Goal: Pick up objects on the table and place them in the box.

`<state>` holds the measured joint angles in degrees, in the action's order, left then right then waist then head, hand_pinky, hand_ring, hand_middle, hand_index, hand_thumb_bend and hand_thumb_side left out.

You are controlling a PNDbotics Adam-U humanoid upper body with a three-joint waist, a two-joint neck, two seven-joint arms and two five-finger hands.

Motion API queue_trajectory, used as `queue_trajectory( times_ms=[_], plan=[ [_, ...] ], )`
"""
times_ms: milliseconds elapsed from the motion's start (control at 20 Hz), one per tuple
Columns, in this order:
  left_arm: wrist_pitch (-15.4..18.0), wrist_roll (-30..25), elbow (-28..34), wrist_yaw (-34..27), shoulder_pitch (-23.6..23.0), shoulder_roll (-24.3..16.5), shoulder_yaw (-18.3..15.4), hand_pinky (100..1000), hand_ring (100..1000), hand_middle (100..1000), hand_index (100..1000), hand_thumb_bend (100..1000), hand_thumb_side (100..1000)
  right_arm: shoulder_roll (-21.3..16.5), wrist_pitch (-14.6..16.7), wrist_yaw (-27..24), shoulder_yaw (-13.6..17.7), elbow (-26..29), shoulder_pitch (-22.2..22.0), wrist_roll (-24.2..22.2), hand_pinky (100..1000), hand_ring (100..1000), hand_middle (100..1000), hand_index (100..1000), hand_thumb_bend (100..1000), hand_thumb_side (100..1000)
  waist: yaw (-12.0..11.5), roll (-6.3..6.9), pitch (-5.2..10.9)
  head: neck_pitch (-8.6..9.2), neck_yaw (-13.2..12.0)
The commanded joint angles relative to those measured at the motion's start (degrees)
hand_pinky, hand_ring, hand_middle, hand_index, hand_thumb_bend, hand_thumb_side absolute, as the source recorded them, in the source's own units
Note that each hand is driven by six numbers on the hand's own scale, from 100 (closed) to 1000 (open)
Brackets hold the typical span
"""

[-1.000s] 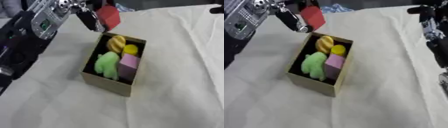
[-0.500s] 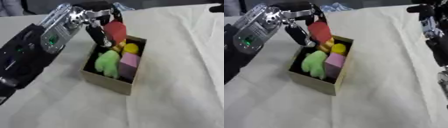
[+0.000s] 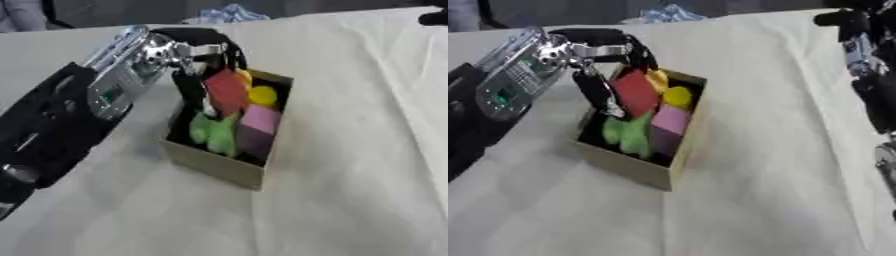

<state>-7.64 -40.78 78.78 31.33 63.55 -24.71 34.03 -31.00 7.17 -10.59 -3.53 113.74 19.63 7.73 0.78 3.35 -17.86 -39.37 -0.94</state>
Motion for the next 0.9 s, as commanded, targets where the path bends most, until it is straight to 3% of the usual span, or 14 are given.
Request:
queue_trajectory(
  times_ms=[50, 350, 450, 500, 600, 750, 900],
  plan=[
    [1.4, -1.3, 1.0, 2.2, 0.8, -1.3, -0.6, 918, 892, 841, 906, 774, 109, -0.6, 0.1, -0.3, 0.6, 0.8, 0.5, 0.2, 1000, 757, 754, 832, 100, 524, 0.0, -0.45, 1.60, -0.51, -0.2],
    [2.5, -1.1, 0.9, 4.3, 0.3, -1.5, -1.4, 913, 889, 845, 912, 800, 166, -0.5, 0.1, -0.5, 0.7, 0.8, 0.5, 0.3, 1000, 758, 755, 831, 100, 524, 0.1, -0.45, 2.20, -0.97, -0.4],
    [2.5, -0.3, 1.7, 4.5, 0.1, -1.8, -2.0, 900, 879, 839, 907, 727, 177, -0.5, 0.2, -0.5, 0.8, 0.8, 0.5, 0.3, 1000, 759, 755, 831, 100, 524, 0.1, -0.50, 2.38, -1.05, -0.4],
    [2.1, 0.7, 2.7, 4.8, -0.1, -2.1, -2.7, 881, 862, 827, 893, 613, 189, -0.5, 0.2, -0.6, 0.8, 0.8, 0.5, 0.3, 1000, 760, 756, 831, 100, 524, 0.1, -0.55, 2.45, -1.12, -0.4],
    [0.4, 5.0, 6.0, 5.7, -0.7, -3.3, -5.2, 838, 821, 789, 859, 487, 311, -0.7, 0.4, -0.6, 1.0, 0.8, 0.6, 0.4, 1000, 761, 756, 831, 100, 524, 0.0, -0.66, 2.61, -1.31, -0.3],
    [-3.5, 15.6, 13.4, 6.3, -3.6, -6.4, -12.2, 791, 772, 729, 820, 368, 363, -1.1, 1.3, -0.3, 1.3, 0.8, 1.1, 0.7, 1000, 763, 758, 831, 100, 523, -0.4, -0.86, 2.79, -1.54, 0.0],
    [-8.2, 26.9, 20.2, 3.9, -8.8, -8.8, -20.1, 751, 747, 697, 800, 313, 379, -1.5, 2.1, 0.2, 1.5, 0.8, 1.6, 0.7, 1000, 765, 759, 831, 100, 524, -0.8, -1.17, 2.83, -1.47, 0.7]
  ],
)
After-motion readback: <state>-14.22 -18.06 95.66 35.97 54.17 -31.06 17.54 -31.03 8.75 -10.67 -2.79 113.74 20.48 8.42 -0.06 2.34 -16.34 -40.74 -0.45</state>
